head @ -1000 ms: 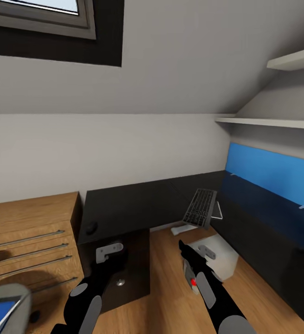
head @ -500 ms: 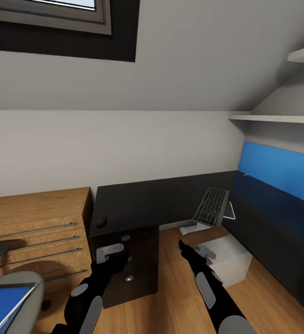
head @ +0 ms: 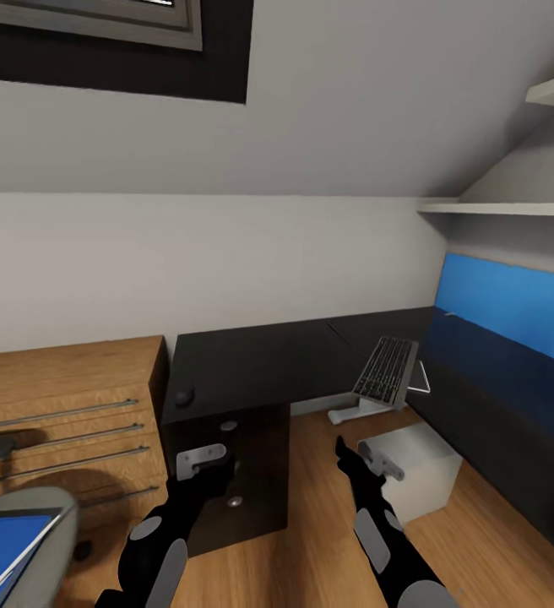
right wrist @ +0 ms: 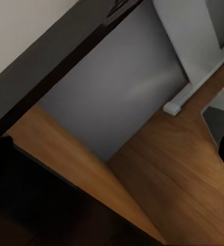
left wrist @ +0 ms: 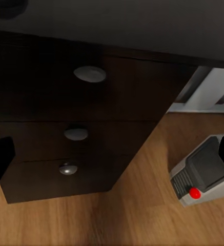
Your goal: In the bedroom, organize the workspace by keeping the computer under the desk, ensuring the monitor is on the desk, placing the keyboard on the desk next to the monitor, placing the mouse on the desk next to the keyboard, moving the folder from the swivel chair onto the desk next to the mouse, stacking the notebook on top of the folder with the pen on top of the notebook, and positioning the swivel chair next to the desk.
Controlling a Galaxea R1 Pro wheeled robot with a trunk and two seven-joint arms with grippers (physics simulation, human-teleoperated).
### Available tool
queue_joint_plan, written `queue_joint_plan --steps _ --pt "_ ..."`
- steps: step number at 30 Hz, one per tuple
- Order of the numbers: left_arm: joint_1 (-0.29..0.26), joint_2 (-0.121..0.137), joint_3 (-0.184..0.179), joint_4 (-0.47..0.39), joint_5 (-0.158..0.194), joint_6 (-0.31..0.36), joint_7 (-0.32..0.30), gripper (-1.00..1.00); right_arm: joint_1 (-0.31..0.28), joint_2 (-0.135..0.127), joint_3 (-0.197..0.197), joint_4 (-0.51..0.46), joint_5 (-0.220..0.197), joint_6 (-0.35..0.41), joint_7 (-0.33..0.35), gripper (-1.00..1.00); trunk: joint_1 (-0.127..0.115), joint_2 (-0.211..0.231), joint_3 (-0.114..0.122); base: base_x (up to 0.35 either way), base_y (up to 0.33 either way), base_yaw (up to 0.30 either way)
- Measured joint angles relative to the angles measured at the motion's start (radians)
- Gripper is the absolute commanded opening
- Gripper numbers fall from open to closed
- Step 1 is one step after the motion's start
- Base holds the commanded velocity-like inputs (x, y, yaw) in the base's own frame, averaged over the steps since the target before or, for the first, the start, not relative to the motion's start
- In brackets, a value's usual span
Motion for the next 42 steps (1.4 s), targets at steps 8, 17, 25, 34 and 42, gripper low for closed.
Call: queue_joint_plan --steps 8,17,25,34,42 --pt "0.000 0.000 0.000 0.001 0.000 0.000 0.000 1.00 0.000 0.000 -0.001 0.027 -0.017 -0.124 -0.051 1.00 0.031 -0.056 -0.025 0.000 0.000 0.000" --pt "0.000 0.000 -0.001 0.001 0.000 0.000 0.000 1.00 0.000 0.000 -0.002 0.022 -0.117 -0.150 -0.122 1.00 0.065 -0.119 -0.053 0.000 0.000 0.000" --pt "0.000 0.000 -0.026 0.001 0.000 0.000 0.000 1.00 0.000 0.000 -0.002 -0.056 -0.346 -0.118 -0.125 1.00 0.096 -0.175 -0.078 0.000 0.000 0.000" --pt "0.000 0.000 -0.042 0.024 0.002 0.001 0.000 1.00 0.019 0.000 -0.004 -0.298 -0.429 -0.007 -0.119 1.00 0.130 -0.238 -0.106 0.000 0.000 0.000" --pt "0.000 0.000 -0.069 0.040 0.002 0.001 -0.001 1.00 0.093 0.000 -0.005 -0.503 -0.456 0.116 -0.113 1.00 0.146 -0.266 -0.119 0.000 0.000 0.000"
